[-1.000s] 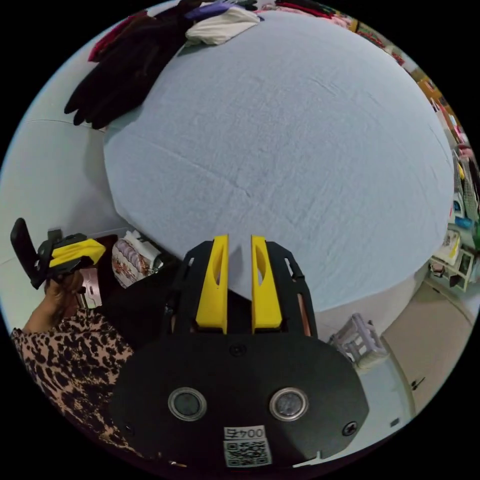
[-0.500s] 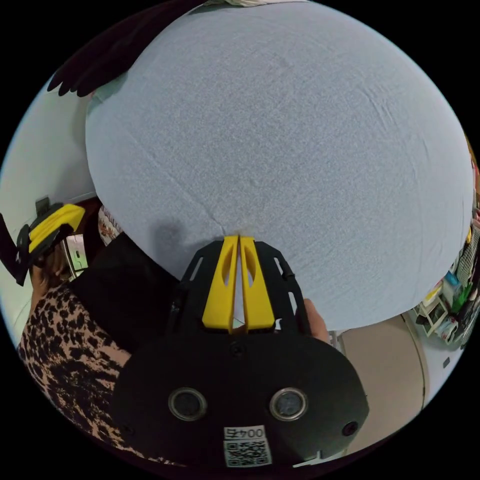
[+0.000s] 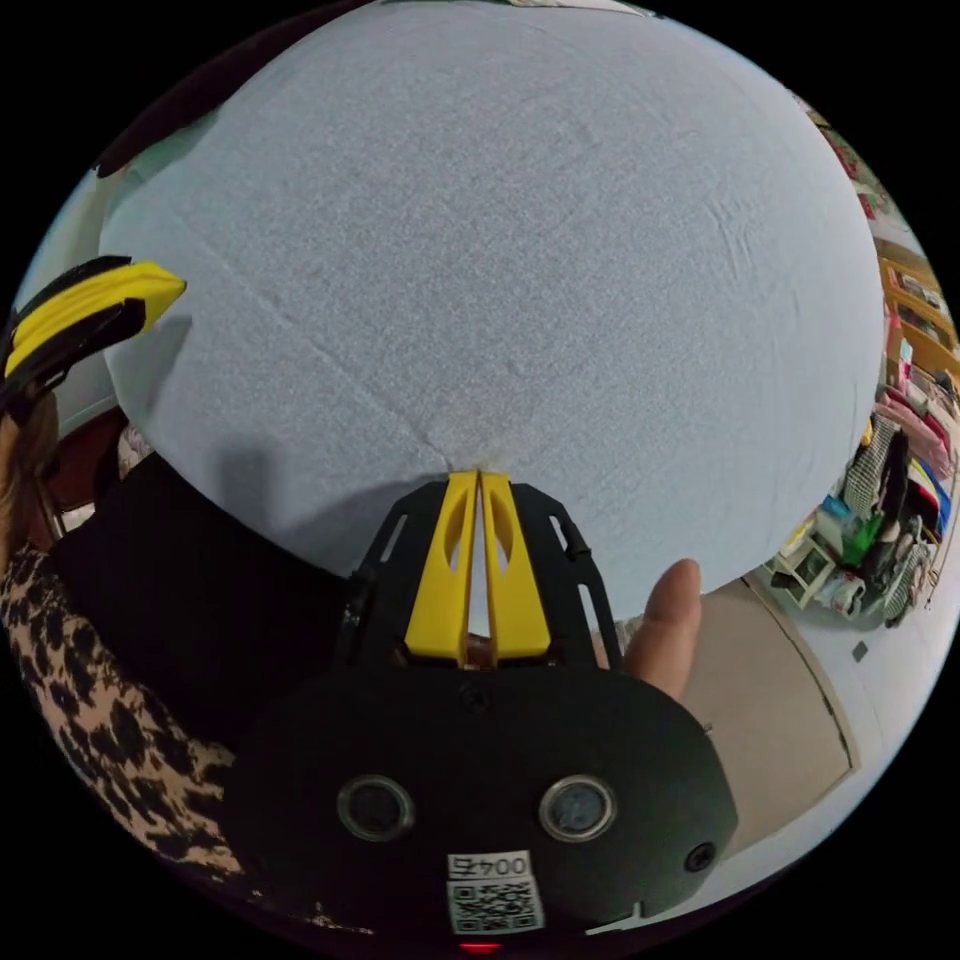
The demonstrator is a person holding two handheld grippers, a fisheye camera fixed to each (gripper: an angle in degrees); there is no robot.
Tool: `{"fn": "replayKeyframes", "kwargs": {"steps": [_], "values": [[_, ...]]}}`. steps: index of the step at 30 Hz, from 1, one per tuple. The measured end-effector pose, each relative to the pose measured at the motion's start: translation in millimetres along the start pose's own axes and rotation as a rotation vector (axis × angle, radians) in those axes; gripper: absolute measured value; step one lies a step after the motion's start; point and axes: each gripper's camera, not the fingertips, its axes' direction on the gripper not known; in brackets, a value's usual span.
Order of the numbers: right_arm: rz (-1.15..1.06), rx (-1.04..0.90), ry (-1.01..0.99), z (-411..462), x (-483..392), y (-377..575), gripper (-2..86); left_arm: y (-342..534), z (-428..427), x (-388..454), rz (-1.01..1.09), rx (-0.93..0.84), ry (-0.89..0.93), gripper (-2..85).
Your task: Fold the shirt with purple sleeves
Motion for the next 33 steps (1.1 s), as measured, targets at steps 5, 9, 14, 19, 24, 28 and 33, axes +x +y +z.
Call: {"fn": "replayKeyframes", "kwargs": {"steps": [5, 9, 14, 19, 24, 28, 33], "values": [[-0.069, 0.03, 0.252, -11, -41, 22, -0.7, -21, 4, -10, 0.092, -0.138, -0.014, 0.2], [-0.16, 0.059, 0.522, -2, -79, 45, -0.7, -33, -10, -12, 0.175, -0.144, -0.02, 0.2], [-0.045, 0.041, 0.252, -28, -35, 48, -0.7, -42, -25, -36, 0.131, -0.135, 0.086, 0.2], [-0.023, 0.026, -0.036, -35, 19, 59, -0.7, -51, -42, -46, 0.128, -0.135, 0.099, 0.3], [0.035, 0.071, -0.177, -29, 46, 78, -0.8, -60, -59, -47, 0.143, -0.136, 0.082, 0.7], [0.129, 0.176, -0.295, -16, 64, 106, -0.8, -85, -102, -56, 0.105, 0.014, 0.137, 2.5], [0.205, 0.254, -0.344, -3, 66, 128, -0.9, -146, -152, -92, -0.035, 0.18, 0.234, 12.2]]}}
